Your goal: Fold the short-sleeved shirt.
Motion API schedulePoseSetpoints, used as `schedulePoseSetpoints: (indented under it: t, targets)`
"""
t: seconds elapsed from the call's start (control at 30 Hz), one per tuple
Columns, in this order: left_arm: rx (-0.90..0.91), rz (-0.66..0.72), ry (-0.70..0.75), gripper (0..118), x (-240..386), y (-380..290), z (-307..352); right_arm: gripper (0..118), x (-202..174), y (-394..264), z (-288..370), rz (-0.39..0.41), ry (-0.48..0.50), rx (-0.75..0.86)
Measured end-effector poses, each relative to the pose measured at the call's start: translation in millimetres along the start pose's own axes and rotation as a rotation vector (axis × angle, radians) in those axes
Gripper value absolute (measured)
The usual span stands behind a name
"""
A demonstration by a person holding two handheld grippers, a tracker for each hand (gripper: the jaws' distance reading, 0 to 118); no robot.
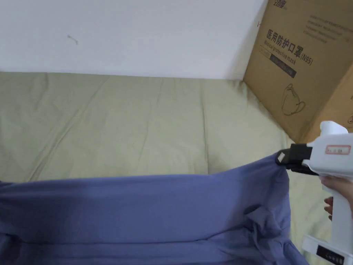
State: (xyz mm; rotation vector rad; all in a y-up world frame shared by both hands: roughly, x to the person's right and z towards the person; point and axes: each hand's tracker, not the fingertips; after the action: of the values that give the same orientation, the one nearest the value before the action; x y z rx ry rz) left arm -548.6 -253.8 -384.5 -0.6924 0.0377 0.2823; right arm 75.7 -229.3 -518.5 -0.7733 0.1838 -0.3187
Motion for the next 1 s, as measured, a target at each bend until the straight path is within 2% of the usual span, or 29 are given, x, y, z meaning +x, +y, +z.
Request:
schedulePoseSetpoints:
  t: [0.1, 0.2, 0.33, 0.37, 0.43, 0.47, 0.5, 0.53, 0.57, 0.63, 0.73, 0.83, 0.9, 0.93, 0.97, 1.0]
  targets:
    - [-0.103, -0.042, -0.025, 3, -5.9, -29.6, 9.9, 2, 20.7, -41.6, 26.6, -0.027, -0.007, -0.06]
    - [-0.17, -0.074, -0.058, 3, -16.8, -69.5, 35.3, 2, 49.7, -90.6, 59.2, -0.031, -0.036, -0.187]
    - [-0.32, -0.028, -0.034, 5, -29.1, -126.5, 48.0, 2, 73.5, -147.5, 69.6, 0.045, -0.134, -0.321]
    - [-0.336, -0.037, -0.032, 11, -28.4, -138.0, 45.2, 2, 77.3, -157.1, 62.7, 0.036, -0.144, -0.329]
    - [-0.309, -0.104, 0.079, 54, -24.6, -148.3, 42.1, 8, 71.9, -167.8, 48.0, 0.023, -0.163, -0.29]
    - [-0.286, -0.132, 0.118, 80, -23.1, -150.5, 43.0, 27, 70.7, -168.8, 43.7, 0.025, -0.17, -0.26]
    - [-0.249, -0.128, 0.14, 106, -22.5, -149.7, 47.8, 71, 66.6, -166.7, 44.9, 0.034, -0.19, -0.21]
    - [-0.217, -0.114, 0.153, 113, -14.2, -140.2, 55.7, 103, 61.1, -164.0, 49.1, 0.035, -0.207, -0.165]
    - [-0.172, -0.098, 0.139, 113, -10.6, -137.8, 62.0, 118, 57.2, -161.7, 54.7, 0.029, -0.184, -0.133]
    - [-0.089, -0.086, 0.113, 113, 5.3, -126.1, 84.3, 118, 40.4, -151.9, 73.1, 0.017, -0.102, -0.013]
    - [0.073, -0.077, 0.033, 113, 26.5, -118.1, 111.5, 118, 6.8, -147.9, 99.6, 0.114, -0.003, 0.142]
    - [0.3, -0.01, -0.051, 113, 81.5, -112.8, 147.1, 118, -39.5, -160.5, 116.2, 0.279, -0.054, 0.306]
    - [0.484, 0.003, -0.039, 111, 110.9, -121.6, 162.9, 117, -60.4, -181.2, 125.1, 0.358, -0.006, 0.516]
    - [0.578, -0.028, -0.019, 106, 114.9, -129.1, 168.0, 114, -68.5, -196.8, 130.8, 0.395, 0.071, 0.647]
    - [0.654, -0.085, 0.007, 95, 130.4, -134.9, 172.5, 108, -76.4, -210.7, 132.8, 0.442, 0.11, 0.745]
    - [0.673, -0.106, 0.035, 67, 142.5, -138.0, 173.9, 90, -87.4, -218.6, 130.2, 0.47, 0.078, 0.757]
